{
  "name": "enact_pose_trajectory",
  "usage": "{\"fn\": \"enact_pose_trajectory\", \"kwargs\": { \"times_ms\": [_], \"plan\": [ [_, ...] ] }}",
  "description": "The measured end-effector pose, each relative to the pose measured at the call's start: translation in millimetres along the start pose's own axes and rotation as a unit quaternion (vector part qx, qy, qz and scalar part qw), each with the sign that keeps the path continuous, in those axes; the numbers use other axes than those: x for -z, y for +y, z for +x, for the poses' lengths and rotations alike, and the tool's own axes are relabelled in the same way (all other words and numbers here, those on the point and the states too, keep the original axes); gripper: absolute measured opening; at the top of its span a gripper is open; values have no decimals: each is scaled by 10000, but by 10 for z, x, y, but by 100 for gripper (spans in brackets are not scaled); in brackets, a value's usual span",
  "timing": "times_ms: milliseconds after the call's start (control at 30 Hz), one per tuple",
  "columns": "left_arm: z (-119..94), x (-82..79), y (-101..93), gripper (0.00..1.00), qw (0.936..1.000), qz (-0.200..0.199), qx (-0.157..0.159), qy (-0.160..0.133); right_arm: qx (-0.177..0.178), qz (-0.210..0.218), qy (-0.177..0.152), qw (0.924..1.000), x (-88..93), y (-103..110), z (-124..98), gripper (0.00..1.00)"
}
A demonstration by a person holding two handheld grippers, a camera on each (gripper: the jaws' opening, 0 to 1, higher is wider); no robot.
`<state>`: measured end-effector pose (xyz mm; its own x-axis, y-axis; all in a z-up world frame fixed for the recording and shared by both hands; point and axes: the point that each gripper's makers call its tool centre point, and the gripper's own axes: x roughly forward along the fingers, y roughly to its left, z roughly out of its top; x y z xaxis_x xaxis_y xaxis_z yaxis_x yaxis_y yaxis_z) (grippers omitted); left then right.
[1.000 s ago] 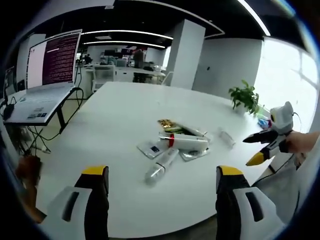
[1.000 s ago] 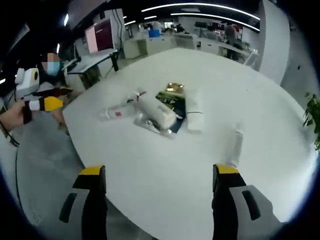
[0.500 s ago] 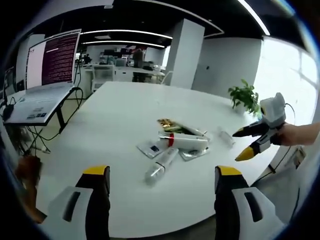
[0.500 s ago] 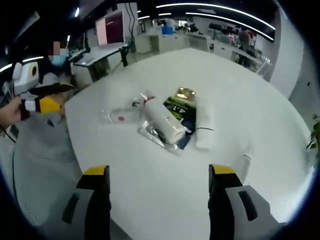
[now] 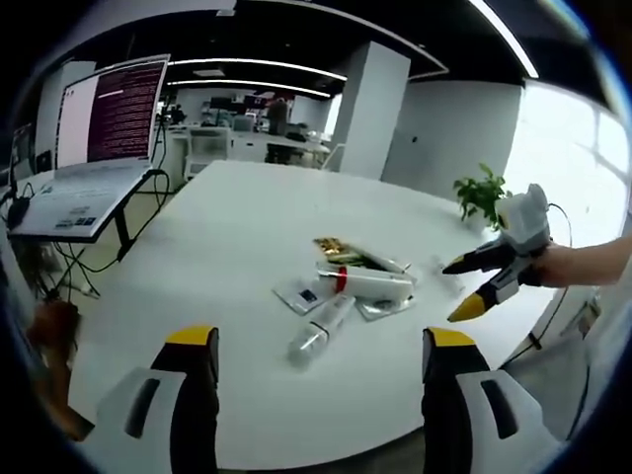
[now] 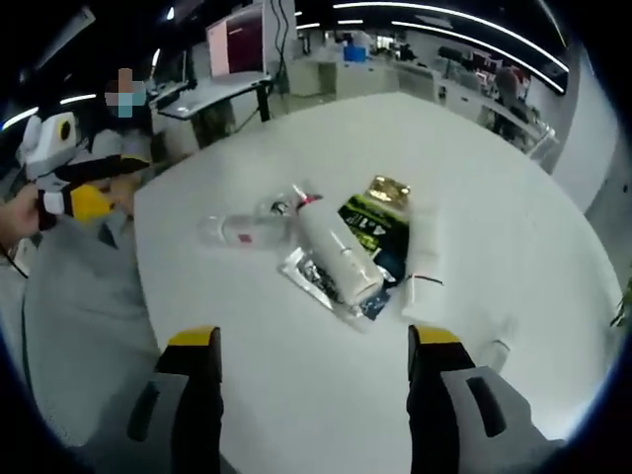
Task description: Arrange the skincare products in the storage area until every visible bottle or jar stands upright without overlapping.
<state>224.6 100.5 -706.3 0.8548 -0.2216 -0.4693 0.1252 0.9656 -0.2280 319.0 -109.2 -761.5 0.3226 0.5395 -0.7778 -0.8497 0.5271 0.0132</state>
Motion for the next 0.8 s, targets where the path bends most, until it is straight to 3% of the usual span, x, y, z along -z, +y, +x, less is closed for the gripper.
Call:
{"fn": "enact_pose_trajectory", "kwargs": {
  "times_ms": [500,800],
  "plan": [
    [5,-12,-42,76,10000,-45,60,23,-90,-502,113,9986,-232,-131,181,72],
    [6,-5,-37,76,10000,0,58,47,-203,-749,286,9966,-261,-93,324,71]
  ]
}}
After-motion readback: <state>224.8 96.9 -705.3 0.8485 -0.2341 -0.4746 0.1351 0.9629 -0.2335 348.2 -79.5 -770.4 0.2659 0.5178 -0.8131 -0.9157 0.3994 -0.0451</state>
